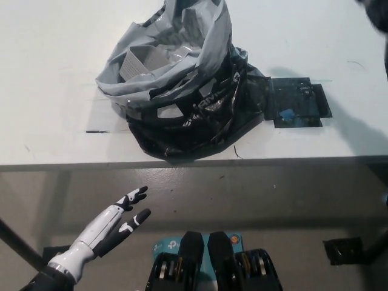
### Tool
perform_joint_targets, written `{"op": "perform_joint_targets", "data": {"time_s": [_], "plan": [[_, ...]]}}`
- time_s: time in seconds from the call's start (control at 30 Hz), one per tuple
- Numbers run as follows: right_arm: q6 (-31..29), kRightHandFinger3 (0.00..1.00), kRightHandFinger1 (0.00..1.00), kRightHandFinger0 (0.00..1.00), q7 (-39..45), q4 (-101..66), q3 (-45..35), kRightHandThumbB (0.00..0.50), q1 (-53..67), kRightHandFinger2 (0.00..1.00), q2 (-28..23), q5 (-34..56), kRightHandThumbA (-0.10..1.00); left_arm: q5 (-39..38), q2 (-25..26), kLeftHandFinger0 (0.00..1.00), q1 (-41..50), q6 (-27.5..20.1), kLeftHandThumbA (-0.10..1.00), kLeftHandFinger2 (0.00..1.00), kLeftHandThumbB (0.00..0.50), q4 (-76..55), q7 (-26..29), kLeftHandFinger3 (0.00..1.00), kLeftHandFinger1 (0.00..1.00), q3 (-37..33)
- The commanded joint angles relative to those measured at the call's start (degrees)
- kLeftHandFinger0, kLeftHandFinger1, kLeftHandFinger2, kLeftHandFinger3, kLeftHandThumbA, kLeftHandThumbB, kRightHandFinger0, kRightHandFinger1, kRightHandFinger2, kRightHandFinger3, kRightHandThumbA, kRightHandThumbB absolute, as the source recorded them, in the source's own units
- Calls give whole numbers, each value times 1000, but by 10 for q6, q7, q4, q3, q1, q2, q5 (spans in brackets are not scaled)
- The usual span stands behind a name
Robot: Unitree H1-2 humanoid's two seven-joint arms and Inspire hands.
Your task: Use the right hand to pick up a small rectangular container and put it into a plastic bag and lift the bag
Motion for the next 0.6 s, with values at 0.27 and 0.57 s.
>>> {"op": "perform_joint_targets", "data": {"time_s": [0.27,0.57], "plan": [[-181,1000,1000,1000,-168,-567,-70,289,406,1000,147,62,1000,-30,9,1000,-32,-33,1000,1000,82,-8,32,1000,1000,53],[-333,1000,1000,1000,-251,-126,-74,135,477,1000,157,-93,920,-27,-10,1000,-43,-64,999,1000,109,3,57,1000,1000,63]]}}
